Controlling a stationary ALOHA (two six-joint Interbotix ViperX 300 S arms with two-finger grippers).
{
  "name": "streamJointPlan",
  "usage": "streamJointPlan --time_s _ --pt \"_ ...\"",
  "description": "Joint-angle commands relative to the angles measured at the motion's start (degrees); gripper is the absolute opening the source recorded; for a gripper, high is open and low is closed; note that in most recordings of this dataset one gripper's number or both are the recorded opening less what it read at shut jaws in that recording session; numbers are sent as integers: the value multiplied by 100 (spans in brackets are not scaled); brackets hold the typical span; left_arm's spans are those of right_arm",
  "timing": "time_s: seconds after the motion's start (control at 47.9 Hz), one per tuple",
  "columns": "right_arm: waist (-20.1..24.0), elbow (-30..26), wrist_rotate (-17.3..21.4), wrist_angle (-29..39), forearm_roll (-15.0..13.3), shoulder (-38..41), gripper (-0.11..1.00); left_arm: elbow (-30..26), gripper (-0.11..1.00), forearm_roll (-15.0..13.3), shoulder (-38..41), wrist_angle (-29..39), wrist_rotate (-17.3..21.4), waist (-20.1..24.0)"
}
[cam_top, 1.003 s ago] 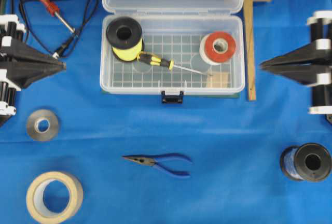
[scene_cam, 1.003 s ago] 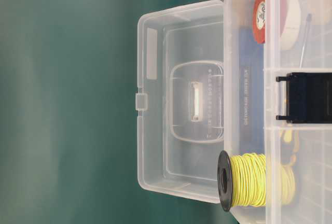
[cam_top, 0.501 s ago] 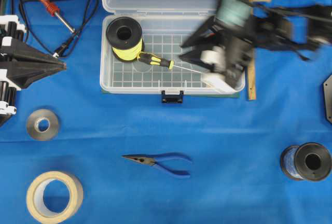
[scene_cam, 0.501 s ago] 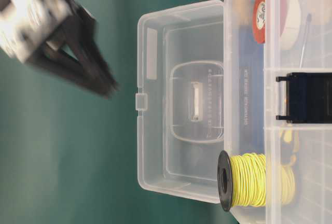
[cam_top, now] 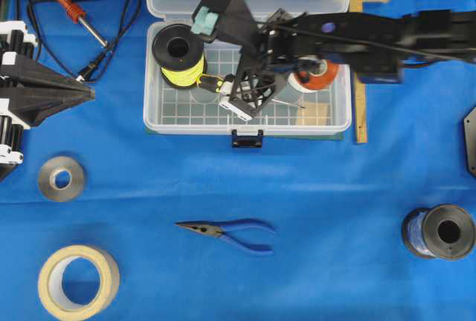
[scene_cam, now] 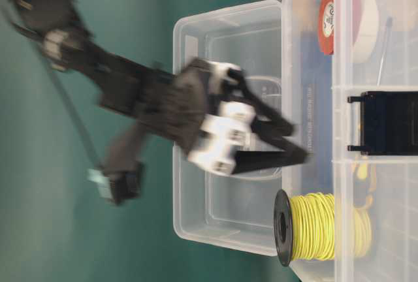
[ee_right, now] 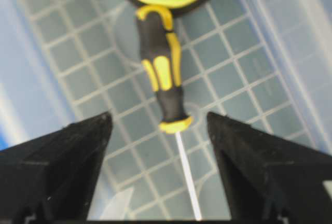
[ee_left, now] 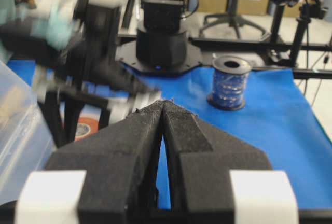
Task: Pick the screwdriver from the toolbox among several items.
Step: 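Move the right gripper over the yellow-black screwdriver in the toolbox, then lower the right gripper and close it on the screwdriver handle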
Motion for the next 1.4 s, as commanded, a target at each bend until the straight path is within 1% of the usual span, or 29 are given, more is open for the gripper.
streamJointPlan --time_s 0.0,0.209,0.376,0.439,0.501,0.585,0.627,0.647,0.835,1.065,1.17,1.295,1.378 --pt "9 -167 26 -202 62 158 74 -97 0 0 44 -53 0 0" --pt "-9 -316 53 -580 97 686 74 -97 0 -18 44 -53 0 9" --pt "-9 -422 70 -624 97 976 74 -79 0 -18 44 -53 -9 9" --pt "-9 -439 70 -624 97 1020 71 -70 0 -18 44 -53 -9 9" --pt "-9 -439 70 -615 97 1028 63 -62 0 -26 44 -53 -9 9" --pt "-9 -448 70 -615 105 1020 43 -62 0 -26 44 -53 -26 9" --pt "0 -448 70 -615 105 1020 31 -53 0 -26 44 -53 -35 9" --pt "-9 -448 70 -615 105 1020 29 -53 0 -26 44 -53 -35 18" --pt "-9 -448 70 -492 141 835 28 -44 0 -26 44 -44 -44 35" --pt "-9 -457 88 123 123 -44 28 -44 0 -26 44 -44 -44 132" --pt "35 -457 264 457 79 -554 28 -44 0 -26 44 -35 -44 167" --pt "220 -457 404 800 9 -1046 28 -44 0 -26 44 -18 -44 167" --pt "466 -457 466 888 26 -1239 28 -44 0 -26 44 -18 -44 167"
